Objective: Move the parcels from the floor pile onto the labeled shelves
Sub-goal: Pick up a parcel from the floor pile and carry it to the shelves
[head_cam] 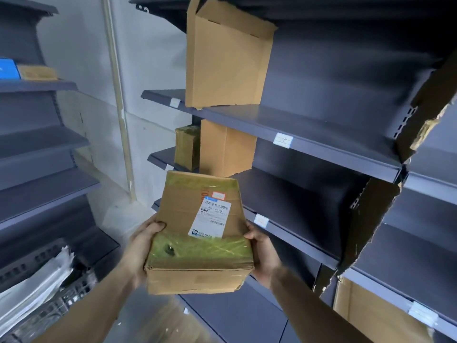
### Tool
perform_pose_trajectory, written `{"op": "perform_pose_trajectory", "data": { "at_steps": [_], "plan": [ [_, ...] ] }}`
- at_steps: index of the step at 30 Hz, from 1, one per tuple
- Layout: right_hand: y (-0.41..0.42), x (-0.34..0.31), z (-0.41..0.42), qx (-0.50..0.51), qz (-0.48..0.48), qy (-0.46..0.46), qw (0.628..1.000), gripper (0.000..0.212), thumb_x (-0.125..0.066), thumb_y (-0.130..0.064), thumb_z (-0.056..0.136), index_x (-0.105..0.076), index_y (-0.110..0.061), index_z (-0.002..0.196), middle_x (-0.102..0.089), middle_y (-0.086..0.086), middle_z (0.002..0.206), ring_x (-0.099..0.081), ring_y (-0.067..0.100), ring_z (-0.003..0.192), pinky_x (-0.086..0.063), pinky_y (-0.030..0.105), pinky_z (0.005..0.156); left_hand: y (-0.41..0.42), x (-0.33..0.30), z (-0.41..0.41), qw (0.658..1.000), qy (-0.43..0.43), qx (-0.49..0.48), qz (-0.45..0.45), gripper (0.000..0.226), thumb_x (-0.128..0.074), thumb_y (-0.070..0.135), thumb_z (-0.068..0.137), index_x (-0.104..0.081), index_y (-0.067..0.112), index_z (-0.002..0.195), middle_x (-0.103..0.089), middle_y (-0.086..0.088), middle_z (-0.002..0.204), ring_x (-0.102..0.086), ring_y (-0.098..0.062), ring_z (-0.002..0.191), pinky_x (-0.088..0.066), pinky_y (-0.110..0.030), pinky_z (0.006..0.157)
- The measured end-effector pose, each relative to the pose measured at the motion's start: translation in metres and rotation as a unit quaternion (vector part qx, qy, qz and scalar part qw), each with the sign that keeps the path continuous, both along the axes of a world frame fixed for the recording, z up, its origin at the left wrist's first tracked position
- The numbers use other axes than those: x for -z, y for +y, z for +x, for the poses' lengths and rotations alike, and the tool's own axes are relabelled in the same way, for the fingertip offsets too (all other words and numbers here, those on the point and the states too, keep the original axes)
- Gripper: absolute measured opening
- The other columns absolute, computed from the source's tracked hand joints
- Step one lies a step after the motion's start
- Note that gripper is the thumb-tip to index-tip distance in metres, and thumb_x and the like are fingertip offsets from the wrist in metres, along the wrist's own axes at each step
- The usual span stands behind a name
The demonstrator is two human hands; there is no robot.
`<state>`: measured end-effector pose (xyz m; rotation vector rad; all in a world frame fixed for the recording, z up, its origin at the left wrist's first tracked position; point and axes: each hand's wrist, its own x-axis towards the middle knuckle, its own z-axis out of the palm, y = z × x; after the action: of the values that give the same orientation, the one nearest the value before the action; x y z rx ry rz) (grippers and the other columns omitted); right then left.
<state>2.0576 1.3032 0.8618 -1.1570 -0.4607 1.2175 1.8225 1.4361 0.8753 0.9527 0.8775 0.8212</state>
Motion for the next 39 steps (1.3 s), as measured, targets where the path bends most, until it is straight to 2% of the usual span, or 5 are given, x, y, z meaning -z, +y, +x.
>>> {"op": "perform_pose_trajectory", "data": {
  "at_steps": [10,14,21,35,39],
  "plan": [
    [0.032,0.009,-0.017,0.013,-0.048,0.013,0.999,0.046,-0.039,-0.011,0.091,-0.064,-0.015,0.13,-0.074,0.011,0.116,-0.07,0.026,0.096,-0.057,0.032,0.079,0.022,0.014,-0.017,0.999,-0.002,-0.02,-0.036,0.037,-0.058,0.024,0.086,-0.069,0.028,0.121,-0.068,-0.018,0.121,-0.064,-0.034,0.092,-0.054,-0.039,0.075],
    [0.035,0.009,-0.021,0.002,-0.036,0.011,0.999,0.047,-0.04,-0.011,0.091,-0.064,-0.016,0.13,-0.071,0.016,0.126,-0.068,0.031,0.104,-0.054,0.043,0.094,0.021,0.014,-0.022,0.999,-0.014,-0.011,-0.035,0.038,-0.055,0.022,0.088,-0.067,0.025,0.124,-0.068,-0.017,0.115,-0.065,-0.032,0.083,-0.055,-0.035,0.067],
    [0.029,-0.003,-0.009,0.022,-0.005,-0.019,1.0,0.049,-0.044,-0.015,0.087,-0.066,-0.022,0.13,-0.069,0.016,0.13,-0.058,0.043,0.128,-0.044,0.057,0.111,0.024,0.002,-0.006,0.999,-0.038,0.025,-0.017,0.033,-0.05,0.022,0.091,-0.07,0.024,0.117,-0.071,-0.015,0.113,-0.068,-0.032,0.088,-0.052,-0.04,0.08],
    [-0.058,-0.061,0.121,0.2,0.036,-0.045,0.978,0.039,-0.046,-0.038,0.1,-0.07,-0.016,0.122,-0.076,0.014,0.112,-0.074,0.023,0.083,-0.057,0.031,0.072,0.011,-0.056,0.189,0.988,-0.014,0.153,0.009,0.036,-0.059,0.04,0.092,-0.07,0.016,0.116,-0.075,-0.013,0.105,-0.069,-0.029,0.095,-0.051,-0.037,0.081],
    [-0.066,-0.053,0.146,0.269,-0.011,-0.028,0.963,0.049,-0.055,-0.056,0.093,-0.076,-0.016,0.114,-0.079,0.01,0.105,-0.074,0.026,0.092,-0.055,0.038,0.091,0.015,-0.051,0.233,0.984,0.006,0.177,0.007,0.039,-0.062,0.041,0.091,-0.068,0.01,0.114,-0.072,-0.02,0.108,-0.068,-0.032,0.095,-0.052,-0.038,0.079]
  ]
}}
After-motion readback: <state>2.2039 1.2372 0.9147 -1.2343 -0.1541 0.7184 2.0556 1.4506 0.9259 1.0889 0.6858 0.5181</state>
